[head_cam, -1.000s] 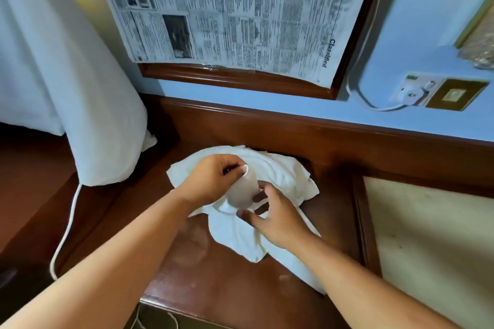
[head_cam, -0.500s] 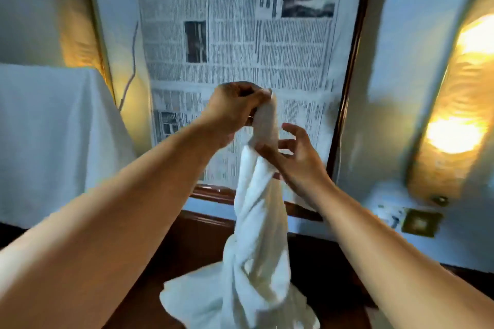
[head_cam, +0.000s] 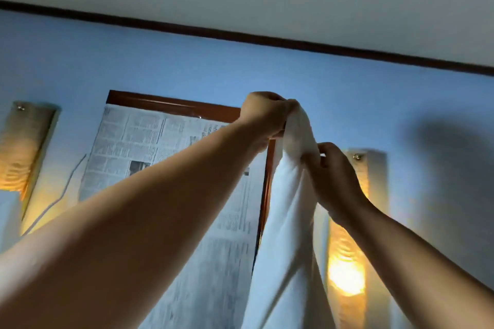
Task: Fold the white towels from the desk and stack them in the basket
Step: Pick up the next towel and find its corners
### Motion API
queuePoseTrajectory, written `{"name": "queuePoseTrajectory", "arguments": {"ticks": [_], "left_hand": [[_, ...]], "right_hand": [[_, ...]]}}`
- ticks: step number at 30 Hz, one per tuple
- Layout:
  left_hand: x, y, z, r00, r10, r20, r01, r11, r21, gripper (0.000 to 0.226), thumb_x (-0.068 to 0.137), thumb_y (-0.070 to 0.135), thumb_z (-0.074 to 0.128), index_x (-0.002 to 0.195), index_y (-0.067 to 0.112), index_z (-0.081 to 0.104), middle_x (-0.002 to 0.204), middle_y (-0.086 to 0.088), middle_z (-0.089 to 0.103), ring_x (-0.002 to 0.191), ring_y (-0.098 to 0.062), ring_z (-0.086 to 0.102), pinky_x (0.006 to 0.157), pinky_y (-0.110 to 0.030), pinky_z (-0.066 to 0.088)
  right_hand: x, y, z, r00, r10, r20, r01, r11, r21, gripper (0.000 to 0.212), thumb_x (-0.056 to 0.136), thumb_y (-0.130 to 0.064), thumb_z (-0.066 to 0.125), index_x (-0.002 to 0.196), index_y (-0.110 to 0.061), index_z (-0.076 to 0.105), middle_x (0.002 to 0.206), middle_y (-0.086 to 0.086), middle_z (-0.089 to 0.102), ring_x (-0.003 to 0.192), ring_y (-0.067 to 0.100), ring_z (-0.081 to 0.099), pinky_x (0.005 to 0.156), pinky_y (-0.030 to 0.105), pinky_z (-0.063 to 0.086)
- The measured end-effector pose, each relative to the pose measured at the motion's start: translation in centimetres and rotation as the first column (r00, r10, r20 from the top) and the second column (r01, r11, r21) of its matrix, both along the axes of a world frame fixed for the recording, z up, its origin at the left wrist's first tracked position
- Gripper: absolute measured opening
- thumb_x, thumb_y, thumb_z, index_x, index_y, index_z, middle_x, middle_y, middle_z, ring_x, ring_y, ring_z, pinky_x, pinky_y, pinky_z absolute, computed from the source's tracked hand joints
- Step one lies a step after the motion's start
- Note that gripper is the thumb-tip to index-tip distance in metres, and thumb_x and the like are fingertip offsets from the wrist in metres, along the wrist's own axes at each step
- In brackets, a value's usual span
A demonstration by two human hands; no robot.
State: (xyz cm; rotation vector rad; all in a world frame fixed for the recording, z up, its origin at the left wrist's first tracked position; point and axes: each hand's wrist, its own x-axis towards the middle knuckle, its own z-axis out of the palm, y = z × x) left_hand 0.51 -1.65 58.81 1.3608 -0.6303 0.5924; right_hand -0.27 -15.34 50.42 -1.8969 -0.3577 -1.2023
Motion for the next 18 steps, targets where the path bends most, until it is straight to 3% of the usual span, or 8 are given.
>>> {"name": "queuePoseTrajectory", "arguments": {"ticks": [4, 6, 10, 12, 15, 18], "left_hand": [[-3.6, -4.5, 4.4, 0.995, -0.08, 0.053, 0.085, 0.991, -0.101, 0.014, 0.097, 0.016, 0.065, 0.084, 0.01, 0.066, 0.085, -0.013, 0.071, 0.069, -0.024, 0.068, 0.052, -0.028, 0.058], [-5.7, -6.8, 6.3, 0.992, -0.101, 0.075, 0.109, 0.988, -0.106, 0.015, 0.098, 0.019, 0.061, 0.084, 0.013, 0.064, 0.083, -0.01, 0.069, 0.065, -0.021, 0.065, 0.05, -0.026, 0.056], [-8.5, -11.6, 8.1, 0.993, -0.041, 0.109, 0.031, 0.996, 0.089, 0.021, 0.096, 0.037, 0.063, 0.086, 0.018, 0.065, 0.081, 0.001, 0.064, 0.066, -0.014, 0.059, 0.056, -0.025, 0.052], [-9.4, -13.6, 8.3, 0.993, -0.049, 0.109, 0.032, 0.988, 0.151, 0.021, 0.097, 0.036, 0.062, 0.091, 0.017, 0.067, 0.084, 0.001, 0.064, 0.069, -0.014, 0.059, 0.061, -0.027, 0.053], [-11.2, -16.2, 8.9, 0.987, -0.087, 0.137, 0.071, 0.99, 0.118, 0.019, 0.096, 0.032, 0.065, 0.099, 0.013, 0.066, 0.089, -0.001, 0.068, 0.076, -0.013, 0.067, 0.065, -0.03, 0.057], [-14.0, -18.8, 10.3, 0.975, -0.195, 0.104, 0.2, 0.979, -0.04, 0.013, 0.101, 0.019, 0.058, 0.092, 0.01, 0.059, 0.098, -0.011, 0.07, 0.08, -0.024, 0.074, 0.071, -0.039, 0.063]], "right_hand": [[-3.1, -3.8, 7.1, 0.997, 0.027, -0.07, -0.021, 0.996, 0.092, 0.026, 0.1, -0.023, 0.04, 0.101, -0.008, 0.062, 0.093, 0.013, 0.065, 0.081, 0.023, 0.06, 0.062, 0.03, 0.04], [-5.9, -5.5, 10.3, 0.999, 0.01, -0.054, -0.002, 0.989, 0.146, 0.028, 0.1, -0.025, 0.041, 0.105, -0.01, 0.064, 0.093, 0.011, 0.065, 0.078, 0.021, 0.059, 0.059, 0.028, 0.038], [-11.3, -10.7, 13.8, 0.99, -0.098, 0.101, 0.084, 0.988, 0.127, 0.041, 0.092, -0.058, 0.05, 0.085, -0.022, 0.068, 0.075, -0.008, 0.062, 0.07, 0.012, 0.059, 0.057, 0.027, 0.039], [-13.5, -13.0, 14.5, 0.974, -0.146, 0.175, 0.139, 0.989, 0.049, 0.045, 0.088, -0.068, 0.055, 0.07, -0.028, 0.065, 0.064, -0.012, 0.059, 0.061, -0.001, 0.055, 0.052, 0.016, 0.039], [-15.6, -16.4, 15.5, 0.95, -0.22, 0.22, 0.223, 0.975, 0.012, 0.046, 0.086, -0.06, 0.062, 0.068, -0.02, 0.05, 0.057, -0.011, 0.049, 0.058, 0.011, 0.05, 0.052, 0.026, 0.036], [-17.4, -19.3, 16.5, 0.939, -0.275, 0.205, 0.305, 0.943, -0.134, 0.036, 0.09, -0.045, 0.058, 0.07, -0.018, 0.047, 0.061, -0.008, 0.048, 0.059, 0.015, 0.047, 0.053, 0.029, 0.033]]}}
